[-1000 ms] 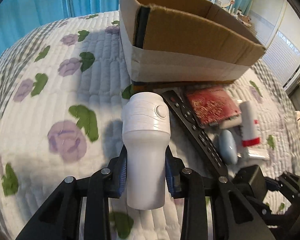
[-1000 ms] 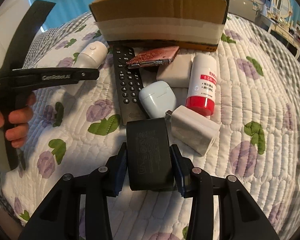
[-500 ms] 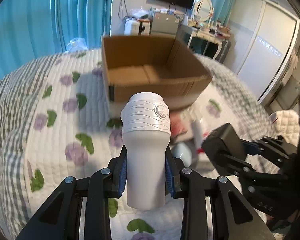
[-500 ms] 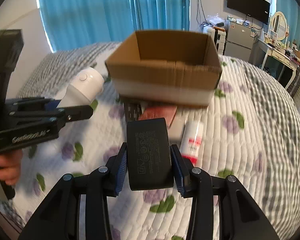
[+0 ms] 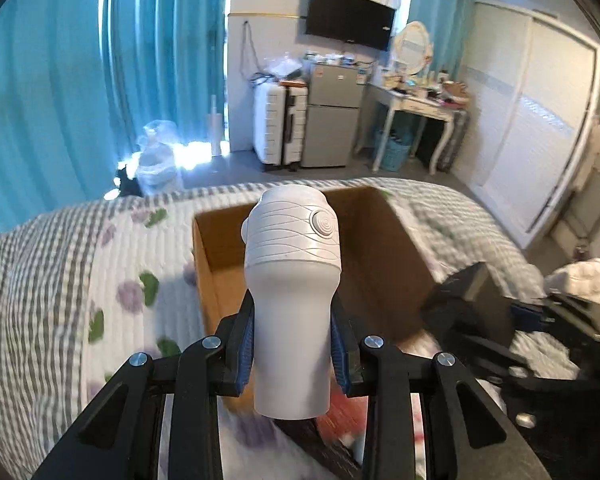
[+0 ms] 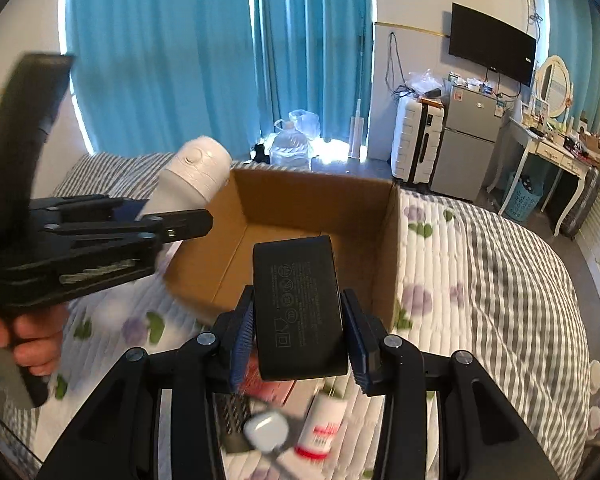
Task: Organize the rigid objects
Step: 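Carry both items into the cardboard box and open both grippers to release them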
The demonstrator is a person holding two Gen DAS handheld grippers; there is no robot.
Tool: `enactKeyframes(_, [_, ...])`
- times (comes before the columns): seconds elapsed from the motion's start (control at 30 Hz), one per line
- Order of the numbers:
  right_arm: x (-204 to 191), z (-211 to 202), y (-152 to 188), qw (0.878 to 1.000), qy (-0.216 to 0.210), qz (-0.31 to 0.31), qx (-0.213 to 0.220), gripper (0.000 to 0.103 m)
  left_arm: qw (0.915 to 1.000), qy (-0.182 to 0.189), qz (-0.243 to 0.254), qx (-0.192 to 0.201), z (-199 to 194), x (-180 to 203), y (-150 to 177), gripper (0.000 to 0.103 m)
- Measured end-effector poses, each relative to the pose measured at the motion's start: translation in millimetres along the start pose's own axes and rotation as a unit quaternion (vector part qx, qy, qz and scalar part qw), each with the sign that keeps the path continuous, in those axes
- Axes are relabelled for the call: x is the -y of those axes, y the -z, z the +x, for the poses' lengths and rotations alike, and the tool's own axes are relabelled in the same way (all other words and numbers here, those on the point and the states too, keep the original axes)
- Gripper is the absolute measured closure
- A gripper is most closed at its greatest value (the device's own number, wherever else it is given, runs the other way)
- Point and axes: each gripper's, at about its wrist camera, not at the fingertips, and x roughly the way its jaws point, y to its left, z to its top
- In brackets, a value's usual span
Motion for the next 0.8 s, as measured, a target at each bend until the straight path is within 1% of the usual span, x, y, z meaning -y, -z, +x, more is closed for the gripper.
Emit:
enactKeyframes(0.07, [8, 10, -8, 1.0, -0.003, 0.007, -0.004, 0.063, 0.9999, -0.008, -0.009, -0.005, 23, -6, -9, 0.071])
enactKeyframes(0.13, [18, 25, -17, 1.0, -0.009, 0.019, -0.011, 0.063, 0.9995, -0.007, -0.019, -0.026, 49, -10, -13, 0.071])
enactKeyframes(0.17, [23, 33, -20, 1.0, -0.011, 0.023, -0.014, 0.063, 0.9991, -0.008, -0.018, -0.038, 62, -11, -12, 0.071])
enactKeyframes(0.23, [31, 49, -28, 0.999, -0.007, 0.029, -0.02, 0.063, 0.9983, -0.008, -0.002, -0.057, 86, -8, -9, 0.071])
enactKeyframes(0.3, [37, 61, -32, 0.999, -0.005, 0.03, -0.021, 0.063, 0.9971, -0.006, -0.001, -0.075, 102, -7, -3, 0.071])
enactKeyframes(0.37, [44, 70, -35, 0.999, -0.004, 0.031, -0.018, 0.063, 0.9968, 0.0, -0.003, -0.08, 111, -6, 3, 0.071])
enactKeyframes(0.4, [48, 73, -35, 0.999, -0.002, 0.032, -0.019, 0.063, 0.9966, -0.002, 0.002, -0.083, 115, -3, 6, 0.07])
enactKeyframes(0.43, [50, 75, -34, 0.999, -0.001, 0.032, -0.02, 0.063, 0.9962, -0.011, 0.009, -0.086, 118, 0, 8, 0.07])
enactKeyframes(0.5, [51, 80, -33, 0.999, 0.002, 0.03, -0.024, 0.063, 0.9957, -0.004, 0.012, -0.092, 118, 4, 11, 0.068])
enactKeyframes(0.53, [52, 81, -32, 0.999, 0.0, 0.028, -0.024, 0.063, 0.9958, 0.004, 0.011, -0.091, 117, 5, 12, 0.063])
enactKeyframes(0.6, [52, 84, -34, 0.999, -0.004, 0.03, -0.021, 0.063, 0.9969, -0.003, 0.011, -0.078, 110, 7, 10, 0.046])
enactKeyframes(0.67, [55, 87, -37, 0.999, -0.009, 0.035, -0.017, 0.063, 0.9978, -0.008, 0.016, -0.064, 105, 11, 7, 0.043])
enactKeyframes(0.7, [56, 88, -40, 0.999, -0.01, 0.038, -0.015, 0.063, 0.9981, -0.015, 0.02, -0.057, 101, 11, 6, 0.035])
enactKeyframes(0.73, [56, 90, -41, 0.999, -0.008, 0.037, -0.014, 0.063, 0.9983, -0.02, 0.019, -0.051, 97, 10, 5, 0.032])
enactKeyframes(0.8, [55, 96, -45, 0.999, 0.0, 0.03, -0.014, 0.063, 0.999, -0.013, 0.006, -0.041, 88, 2, 4, 0.032])
